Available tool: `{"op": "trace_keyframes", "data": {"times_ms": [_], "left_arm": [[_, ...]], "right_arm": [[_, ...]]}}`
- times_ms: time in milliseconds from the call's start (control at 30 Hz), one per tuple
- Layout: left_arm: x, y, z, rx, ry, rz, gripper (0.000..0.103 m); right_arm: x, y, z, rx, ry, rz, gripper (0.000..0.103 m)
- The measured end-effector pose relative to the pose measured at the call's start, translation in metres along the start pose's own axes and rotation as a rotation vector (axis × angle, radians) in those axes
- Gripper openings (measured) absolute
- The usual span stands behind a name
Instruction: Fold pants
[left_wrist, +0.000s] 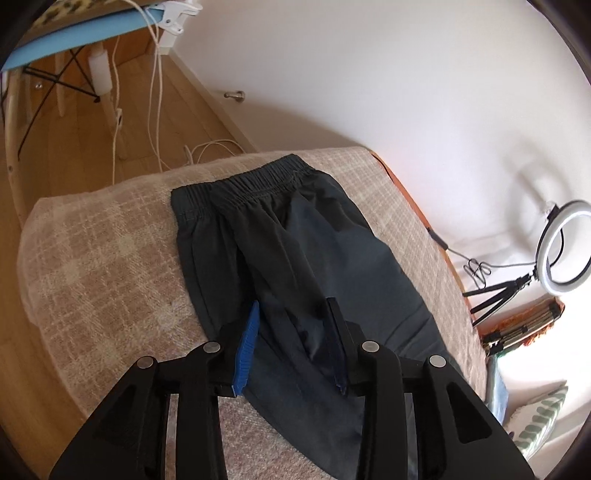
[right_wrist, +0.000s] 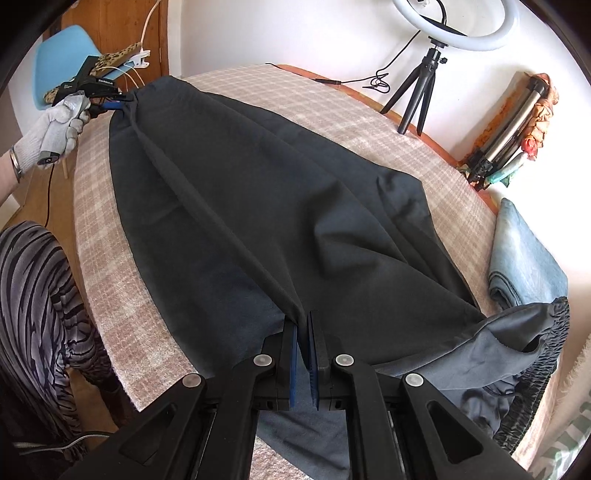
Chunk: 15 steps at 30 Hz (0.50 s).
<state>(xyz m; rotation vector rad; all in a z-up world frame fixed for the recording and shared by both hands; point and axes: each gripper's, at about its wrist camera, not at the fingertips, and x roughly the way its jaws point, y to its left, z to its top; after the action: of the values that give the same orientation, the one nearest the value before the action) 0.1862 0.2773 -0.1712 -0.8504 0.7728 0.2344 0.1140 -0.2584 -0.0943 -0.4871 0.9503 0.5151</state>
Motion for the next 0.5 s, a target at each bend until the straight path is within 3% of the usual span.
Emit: {"op": "trace_keyframes", "data": {"times_ms": [200, 300, 500], "left_arm": [[0.005, 0.015, 0.015, -0.033, -0.041, 0.036, 0.03], [0.009, 0.01, 0.02, -0.002, -0.054, 0.061, 0.0], [-0.022, 0.016, 0.013, 0.079, -0.132, 0.111, 0.001]], "right_arm": [[0.001, 0.008, -0.007, 0.001, 0.036, -0.006, 0.003], [0.005, 0.01, -0.007, 0.005, 0.046, -0.016, 0.003], [0.001, 0.008, -0.004, 0.019, 0.047, -0.026, 0.003]]}}
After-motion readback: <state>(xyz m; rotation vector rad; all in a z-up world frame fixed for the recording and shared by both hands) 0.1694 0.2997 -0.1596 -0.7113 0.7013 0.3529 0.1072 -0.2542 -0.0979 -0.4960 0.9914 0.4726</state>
